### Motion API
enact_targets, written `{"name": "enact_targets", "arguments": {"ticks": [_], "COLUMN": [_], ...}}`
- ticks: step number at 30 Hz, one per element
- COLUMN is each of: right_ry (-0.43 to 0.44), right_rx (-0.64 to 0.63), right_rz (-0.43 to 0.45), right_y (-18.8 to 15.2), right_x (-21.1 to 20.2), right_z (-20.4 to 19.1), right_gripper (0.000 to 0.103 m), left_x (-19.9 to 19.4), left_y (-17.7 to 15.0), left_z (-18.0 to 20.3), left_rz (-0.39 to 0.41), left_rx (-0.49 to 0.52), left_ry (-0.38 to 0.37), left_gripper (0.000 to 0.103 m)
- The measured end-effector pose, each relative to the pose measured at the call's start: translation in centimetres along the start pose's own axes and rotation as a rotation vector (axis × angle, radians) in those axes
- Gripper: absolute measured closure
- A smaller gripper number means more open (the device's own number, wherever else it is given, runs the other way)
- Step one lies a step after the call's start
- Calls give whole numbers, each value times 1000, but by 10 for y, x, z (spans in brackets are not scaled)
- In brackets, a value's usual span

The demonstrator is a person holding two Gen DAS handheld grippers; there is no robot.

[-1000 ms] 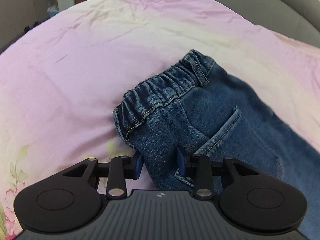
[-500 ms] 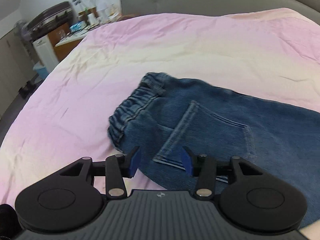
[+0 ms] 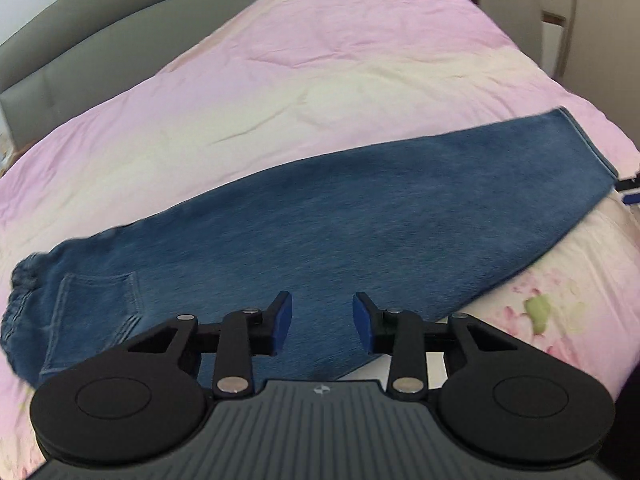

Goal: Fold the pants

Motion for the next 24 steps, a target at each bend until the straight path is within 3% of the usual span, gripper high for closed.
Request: {"name": "enact_targets", "arguments": {"ticks": [6,12,19,24], "right_ry": [58,124,154,135], "right_rx": [25,207,253,152], "right_rz": [-27,-66,-51,-22], "right_y": [9,18,24,23], "right_x": [11,34,55,57], "right_z": [5,21,25,17], "right_gripper": [60,60,63,68], "left_x": [38,68,95,113], "left_y": [49,83,89,80], "left_z": [87,155,199,208], "left_rz": [20,18,-37,-91], "left_rx": [200,365,519,534], "left_ry": [-126,-179,-241,-252], "left_gripper": [69,75,80,87]}}
Point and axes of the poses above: each gripper's, at about its wrist camera, not at the fingertips, and x roughly the way its jaws point, z to its right, y to its top, the point moved 9 cm from there along x, roughly the way its jaws point, and after that the axes turned 12 degrees about x, right-handed, at the moved point
